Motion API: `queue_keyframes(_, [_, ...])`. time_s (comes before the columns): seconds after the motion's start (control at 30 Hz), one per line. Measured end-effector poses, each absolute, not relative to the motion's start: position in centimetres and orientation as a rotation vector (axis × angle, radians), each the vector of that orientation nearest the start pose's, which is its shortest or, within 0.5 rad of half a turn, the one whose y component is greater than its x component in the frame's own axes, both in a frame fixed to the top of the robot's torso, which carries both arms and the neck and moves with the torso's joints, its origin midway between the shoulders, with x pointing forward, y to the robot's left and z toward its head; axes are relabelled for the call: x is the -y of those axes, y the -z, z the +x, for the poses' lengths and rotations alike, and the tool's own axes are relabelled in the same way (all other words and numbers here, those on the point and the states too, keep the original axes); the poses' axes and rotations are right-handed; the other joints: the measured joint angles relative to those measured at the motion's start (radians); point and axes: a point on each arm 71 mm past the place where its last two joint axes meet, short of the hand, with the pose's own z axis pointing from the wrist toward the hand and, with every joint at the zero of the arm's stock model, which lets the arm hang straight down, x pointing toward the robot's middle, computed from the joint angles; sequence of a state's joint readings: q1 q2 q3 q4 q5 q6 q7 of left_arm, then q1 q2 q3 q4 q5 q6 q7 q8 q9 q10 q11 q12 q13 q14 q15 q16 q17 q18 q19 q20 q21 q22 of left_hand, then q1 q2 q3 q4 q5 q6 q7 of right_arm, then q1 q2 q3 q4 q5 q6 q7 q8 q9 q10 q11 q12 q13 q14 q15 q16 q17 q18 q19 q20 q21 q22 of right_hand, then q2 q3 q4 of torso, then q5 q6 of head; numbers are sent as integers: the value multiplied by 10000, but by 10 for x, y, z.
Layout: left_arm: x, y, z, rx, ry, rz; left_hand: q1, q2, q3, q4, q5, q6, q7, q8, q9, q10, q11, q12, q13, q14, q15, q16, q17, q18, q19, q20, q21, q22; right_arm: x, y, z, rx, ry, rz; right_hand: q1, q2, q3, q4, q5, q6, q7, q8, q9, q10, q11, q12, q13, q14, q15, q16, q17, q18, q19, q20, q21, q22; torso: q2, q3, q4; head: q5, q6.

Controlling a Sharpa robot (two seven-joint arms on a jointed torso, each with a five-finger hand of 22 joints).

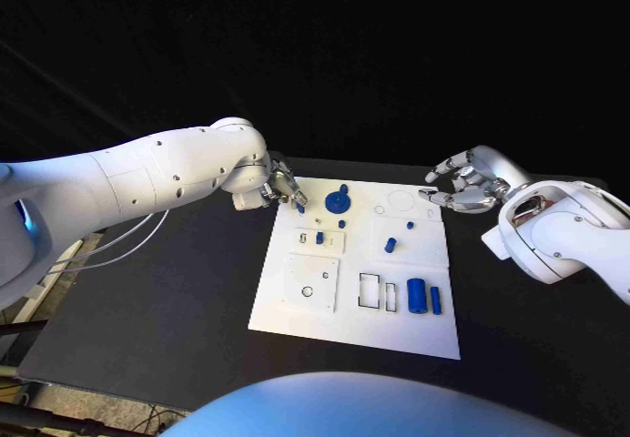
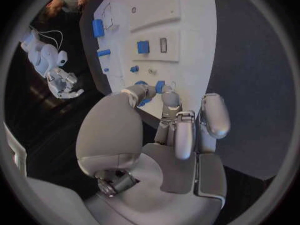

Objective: Assemble the parts on the task board

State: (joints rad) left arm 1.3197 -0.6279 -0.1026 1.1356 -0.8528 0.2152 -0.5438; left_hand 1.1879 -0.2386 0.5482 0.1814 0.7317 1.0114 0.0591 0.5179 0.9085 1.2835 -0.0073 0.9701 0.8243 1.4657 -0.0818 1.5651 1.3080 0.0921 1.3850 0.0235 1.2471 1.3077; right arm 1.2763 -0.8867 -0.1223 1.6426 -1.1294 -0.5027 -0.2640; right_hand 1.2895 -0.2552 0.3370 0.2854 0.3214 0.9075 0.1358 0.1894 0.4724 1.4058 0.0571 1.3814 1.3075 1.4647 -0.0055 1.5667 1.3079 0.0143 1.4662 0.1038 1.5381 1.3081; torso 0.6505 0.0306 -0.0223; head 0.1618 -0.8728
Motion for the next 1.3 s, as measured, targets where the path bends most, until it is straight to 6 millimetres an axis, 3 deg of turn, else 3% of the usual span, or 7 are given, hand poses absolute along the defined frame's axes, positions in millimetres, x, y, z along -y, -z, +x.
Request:
queue_keyframes(0.57, [-220, 219, 513, -23292, 4152, -3587, -146, -146, -19, -36, 191, 193, -119, -56, 57, 214, -141, 101, 114, 35, -36, -1, -2, -1, 36, -37, 149, -2, 208, 171, 471, -16723, -6835, 2866, 1, -1, 0, 0, 0, 0, 0, 0, -1, 0, 0, 0, -1, 0, 0, 0, -2, 0, 0, 0, 1, -2, 7, -12, 3, -27, 0])
queue_keyframes(1.3, [-212, 226, 511, -23429, 3548, -1873, -188, -188, -18, -38, 179, 294, -148, -114, 72, 305, -230, 96, 69, 9, -62, -5, -3, -1, 35, -36, 146, -3, 209, 173, 471, -16746, -6818, 2898, 2, -1, 0, 0, 0, 0, 0, 0, -4, 0, 0, 0, -2, 0, 0, 0, -3, 0, 0, 0, 2, -4, 27, 10, -25, -8, 0])
